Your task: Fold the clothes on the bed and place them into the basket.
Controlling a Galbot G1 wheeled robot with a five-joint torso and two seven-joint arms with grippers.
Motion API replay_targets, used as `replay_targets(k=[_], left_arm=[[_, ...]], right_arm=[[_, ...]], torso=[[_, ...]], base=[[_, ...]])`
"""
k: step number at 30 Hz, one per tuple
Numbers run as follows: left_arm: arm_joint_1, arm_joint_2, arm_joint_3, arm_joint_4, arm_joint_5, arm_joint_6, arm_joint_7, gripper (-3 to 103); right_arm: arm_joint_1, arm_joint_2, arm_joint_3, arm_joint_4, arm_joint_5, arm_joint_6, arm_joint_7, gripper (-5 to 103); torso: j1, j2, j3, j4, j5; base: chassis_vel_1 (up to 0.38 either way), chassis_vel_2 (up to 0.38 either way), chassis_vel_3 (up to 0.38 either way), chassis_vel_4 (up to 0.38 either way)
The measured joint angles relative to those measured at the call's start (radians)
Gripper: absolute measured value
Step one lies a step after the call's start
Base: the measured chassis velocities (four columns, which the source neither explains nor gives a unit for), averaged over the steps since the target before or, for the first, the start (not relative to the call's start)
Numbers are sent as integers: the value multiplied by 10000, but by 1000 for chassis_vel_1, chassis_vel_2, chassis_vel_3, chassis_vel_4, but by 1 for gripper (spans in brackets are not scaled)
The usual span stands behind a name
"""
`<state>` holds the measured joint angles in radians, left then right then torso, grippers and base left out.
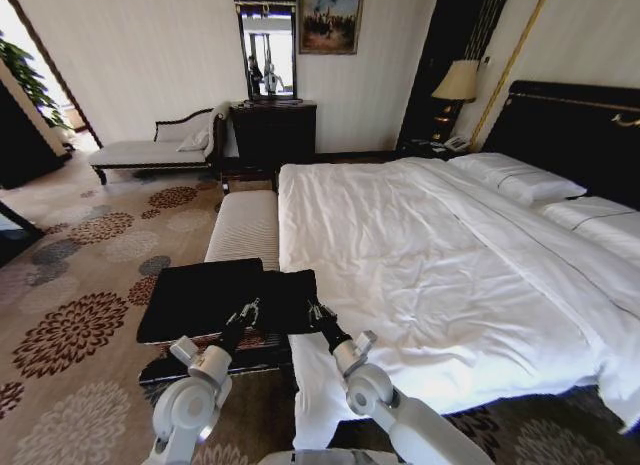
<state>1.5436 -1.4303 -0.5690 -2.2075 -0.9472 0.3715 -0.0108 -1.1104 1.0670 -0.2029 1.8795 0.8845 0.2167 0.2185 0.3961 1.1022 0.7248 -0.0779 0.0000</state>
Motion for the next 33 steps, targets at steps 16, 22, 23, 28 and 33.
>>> replay_targets(k=[16,22,23,28,33], left_arm=[[-81,56,-200,118,-112,-26,23,9],[-124,35,-233,252,-69,-47,50,9],[-167,33,-267,331,-57,-51,69,9],[-434,180,-443,693,-27,-82,113,9],[-915,517,-566,1325,-49,-102,121,9]], right_arm=[[206,323,-70,-402,-178,136,-44,8],[360,510,-135,-518,-23,260,14,8],[461,563,-160,-588,3,260,27,8],[1043,760,-418,-1027,67,236,-23,8],[1831,1185,-766,-1913,195,161,-126,8]], torso=[[0,1,-1,0,-2],[0,1,-1,2,-4],[-1,1,0,0,-1],[0,0,1,-5,1],[0,0,2,3,-2]], base=[[227,209,-231,-216],[79,86,-58,-62],[0,0,0,0],[0,0,0,0],[0,0,0,0]])
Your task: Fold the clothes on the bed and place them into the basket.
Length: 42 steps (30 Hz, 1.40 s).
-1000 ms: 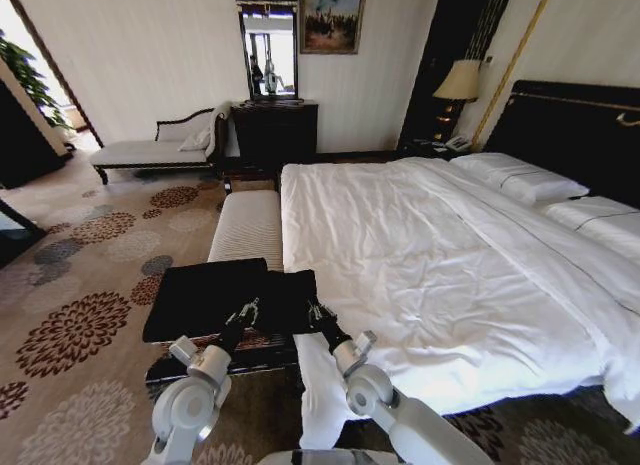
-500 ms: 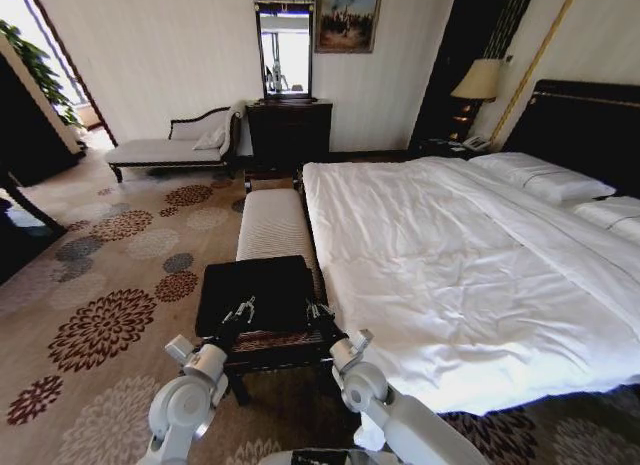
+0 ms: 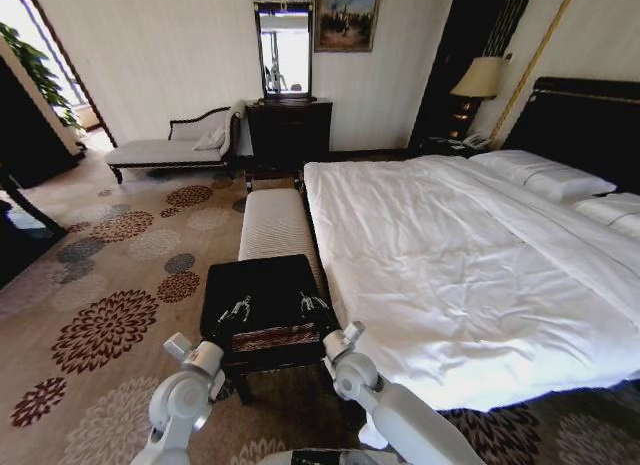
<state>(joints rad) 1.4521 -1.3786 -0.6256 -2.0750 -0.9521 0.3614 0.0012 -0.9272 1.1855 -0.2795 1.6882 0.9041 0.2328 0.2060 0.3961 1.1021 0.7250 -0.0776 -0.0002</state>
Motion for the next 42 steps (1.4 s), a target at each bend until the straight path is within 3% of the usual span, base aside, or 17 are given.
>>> replay_targets(k=[9,15,24,28,30,31,34,38,40,42], left_arm=[[-2287,821,426,2700,256,-96,27,9],[-2948,925,755,3570,391,-144,29,9],[-3263,880,942,3959,541,-185,-147,7],[-3345,826,1074,4198,1225,-186,-490,27],[-3342,832,1072,4214,1328,-186,-507,27],[-3293,924,1039,4253,1709,-237,-534,38],[-3210,1106,979,4273,2010,-313,-549,43],[-2981,1592,843,4197,2341,-384,-585,65],[-2950,1645,839,4181,2382,-374,-605,65],[-2878,1742,839,4174,2538,-331,-678,76]], right_arm=[[2463,1385,-1025,-3067,287,106,-310,8],[2727,1571,-1105,-3700,282,126,-331,8],[2687,1685,-1135,-4078,166,133,-344,6],[2665,1739,-1076,-4145,21,109,-303,28],[2661,1733,-1070,-4145,5,109,-301,28],[2644,1705,-1031,-4139,-34,108,-293,38],[2609,1668,-975,-4126,-86,108,-288,44],[2416,1523,-877,-3930,-189,110,-284,66],[2383,1501,-871,-3887,-202,111,-280,66],[2293,1459,-855,-3793,-279,115,-255,77]], torso=[[4,-1,2,-4,1],[1,0,0,-2,0],[2,-1,0,-3,3],[0,1,-2,-2,2],[0,1,-2,-2,2],[0,1,-2,-3,2],[0,1,-1,-2,2],[0,1,-3,0,3],[-1,1,-3,-1,3],[-1,2,-2,-1,2]], base=[[0,0,0,0],[0,0,0,0],[0,0,0,0],[0,0,0,0],[0,0,0,0],[0,0,0,0],[0,0,0,0],[0,0,0,0],[0,0,0,0],[0,0,0,0]])
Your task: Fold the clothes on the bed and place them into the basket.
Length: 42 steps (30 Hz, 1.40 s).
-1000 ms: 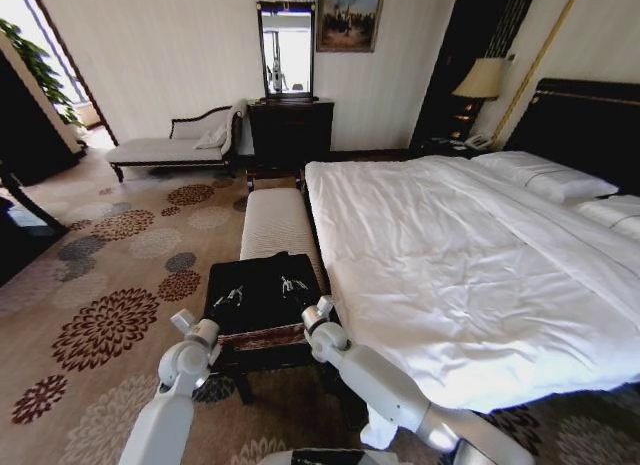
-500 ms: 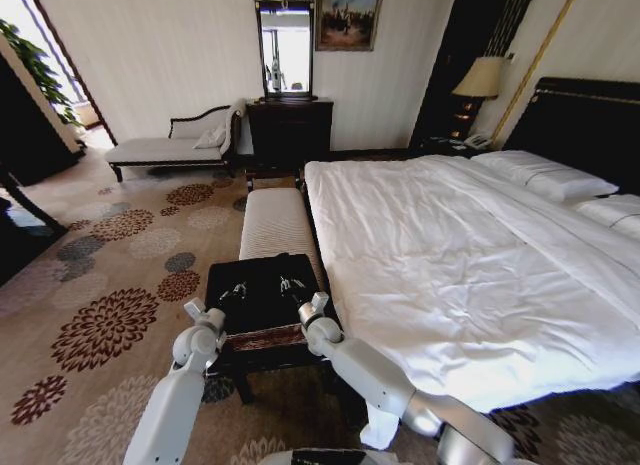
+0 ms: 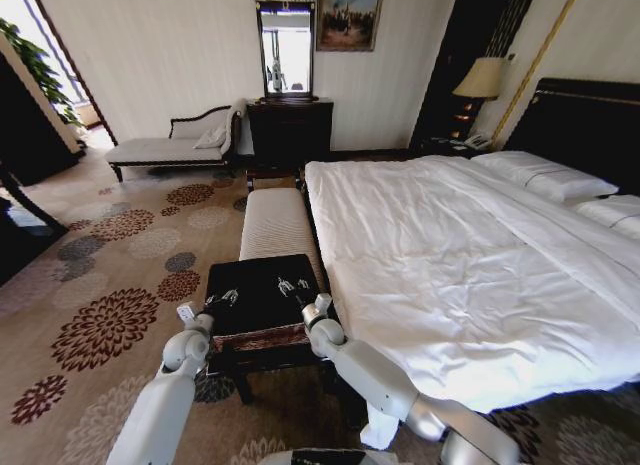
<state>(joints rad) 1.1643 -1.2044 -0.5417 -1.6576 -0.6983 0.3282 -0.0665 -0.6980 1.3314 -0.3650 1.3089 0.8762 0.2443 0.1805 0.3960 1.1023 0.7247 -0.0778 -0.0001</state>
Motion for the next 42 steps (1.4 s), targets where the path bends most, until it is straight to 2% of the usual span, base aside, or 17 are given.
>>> replay_targets(k=[4,7,8,12,14,16,17,19,21,23,25,26,27,28,31,35,42], left_arm=[[161,39,-105,-302,35,34,-135,92],[473,51,-387,-1394,-335,60,-320,98],[473,51,-387,-1394,-335,60,-320,98],[1133,-32,-877,-3014,-815,-2,-608,100],[1679,-131,-1204,-3849,-777,-105,-960,100],[2536,-273,-1720,-4668,-54,-314,-1317,100],[2536,-273,-1720,-4668,-54,-314,-1317,100],[3642,-518,-2242,-5340,1310,-854,-1442,100],[4708,-815,-2604,-5931,2328,-1366,-1340,100],[5266,-1007,-2681,-6134,2760,-1653,-1278,100],[6051,-1307,-2645,-6465,3573,-2280,-1246,100],[6387,-1437,-2503,-6656,4002,-2507,-1222,100],[6387,-1437,-2503,-6656,4002,-2507,-1222,100],[6659,-1563,-2424,-6827,4293,-2657,-1184,100],[7618,-2122,-2123,-7563,5050,-3235,-817,100],[7989,-2408,-1925,-8218,5283,-3375,-343,100],[8002,-2431,-1916,-8319,5269,-3333,-190,100]], right_arm=[[-202,-32,61,220,-143,3,105,93],[-440,-110,287,601,-292,12,239,99],[-440,-110,287,601,-292,12,239,99],[-923,-462,783,1456,-412,20,418,100],[-1408,-901,1303,2252,-686,4,487,100],[-1998,-1541,2079,3218,-1206,-32,654,100],[-1998,-1541,2079,3218,-1206,-32,654,100],[-2672,-2149,2915,4214,-1675,-44,917,100],[-3571,-2531,3936,5143,-2183,-172,1266,100],[-4089,-2591,4438,5508,-2523,-237,1410,100],[-5686,-2426,5906,6481,-3728,-375,1804,100],[-6779,-2112,6767,7157,-4655,-456,2003,100],[-6779,-2112,6767,7157,-4655,-456,2003,100],[-7426,-1885,7228,7604,-5200,-497,2137,100],[-9089,-1104,8133,9040,-6458,-785,2719,100],[-9874,-635,8498,9901,-7014,-898,2857,100],[-9998,-557,8554,9984,-7109,-899,2718,100]], torso=[[1,-1,0,-2,0],[1,0,0,-1,1],[1,0,0,-1,1],[0,0,-1,-1,5],[0,0,0,-1,4],[0,0,-1,-7,4],[0,0,-1,-7,4],[0,0,-1,6,3],[-1,1,-2,0,5],[-1,1,-2,5,2],[-2,1,-2,11,5],[-2,1,-2,-7,5],[-2,1,-2,-7,5],[-2,2,-4,-18,5],[-4,2,-4,-3,5],[-4,3,-3,-1,1],[1,0,1,1,1]], base=[[0,0,0,0],[0,0,0,0],[0,0,0,0],[0,0,0,0],[0,0,0,0],[0,0,0,0],[0,0,0,0],[0,0,0,0],[0,0,0,0],[0,0,0,0],[0,0,0,0],[0,0,0,0],[0,0,0,0],[0,0,0,0],[0,0,0,0],[0,0,0,0],[0,0,0,0]])
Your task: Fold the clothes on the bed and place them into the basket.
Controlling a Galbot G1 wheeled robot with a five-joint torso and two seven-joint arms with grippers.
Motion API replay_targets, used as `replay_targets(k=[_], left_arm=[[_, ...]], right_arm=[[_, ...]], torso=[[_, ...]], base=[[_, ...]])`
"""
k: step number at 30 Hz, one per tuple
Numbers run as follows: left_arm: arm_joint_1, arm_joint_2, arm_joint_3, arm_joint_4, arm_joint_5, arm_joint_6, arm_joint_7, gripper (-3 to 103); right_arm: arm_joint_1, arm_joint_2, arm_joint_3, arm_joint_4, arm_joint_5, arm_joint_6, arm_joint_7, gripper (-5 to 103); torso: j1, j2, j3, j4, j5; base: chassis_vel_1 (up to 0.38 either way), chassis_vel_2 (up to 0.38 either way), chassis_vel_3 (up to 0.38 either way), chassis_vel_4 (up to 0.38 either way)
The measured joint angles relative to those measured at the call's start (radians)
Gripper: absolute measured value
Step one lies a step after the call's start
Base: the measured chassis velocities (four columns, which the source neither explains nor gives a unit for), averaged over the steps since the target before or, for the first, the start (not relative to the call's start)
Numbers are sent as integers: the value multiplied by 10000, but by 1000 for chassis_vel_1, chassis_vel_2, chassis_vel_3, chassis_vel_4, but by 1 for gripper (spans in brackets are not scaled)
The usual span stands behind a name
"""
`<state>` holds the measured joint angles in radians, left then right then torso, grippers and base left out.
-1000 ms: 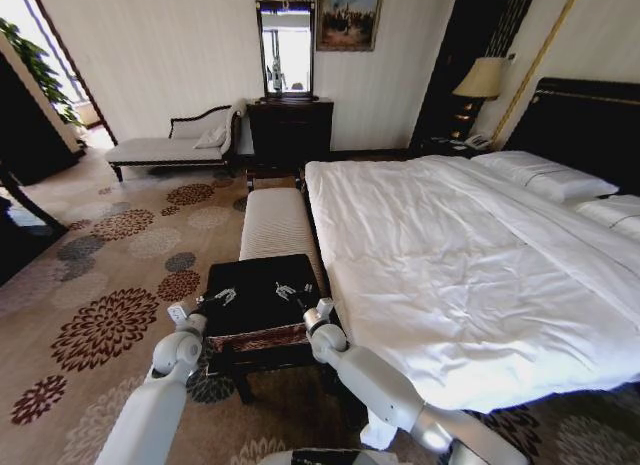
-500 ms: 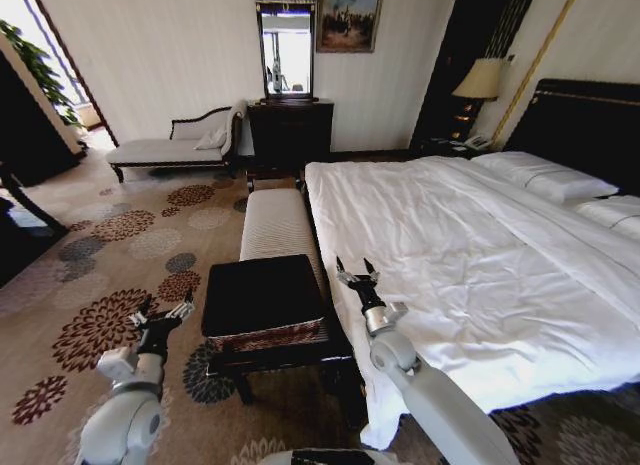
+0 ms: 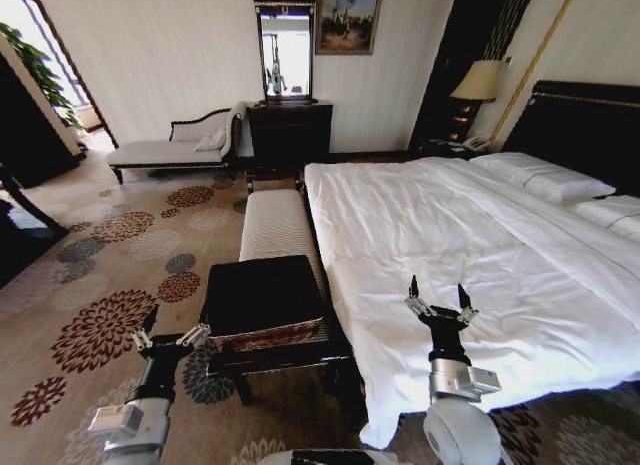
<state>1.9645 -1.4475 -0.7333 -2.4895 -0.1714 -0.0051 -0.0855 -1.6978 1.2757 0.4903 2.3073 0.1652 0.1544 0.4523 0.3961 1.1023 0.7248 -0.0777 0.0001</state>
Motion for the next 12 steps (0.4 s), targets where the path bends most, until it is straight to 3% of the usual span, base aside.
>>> replay_targets(k=[12], left_arm=[[-58,23,10,46,-63,51,1,100]], right_arm=[[57,-9,-81,-93,75,6,-36,100]], torso=[[0,-1,0,-2,0]], base=[[0,0,0,0]])
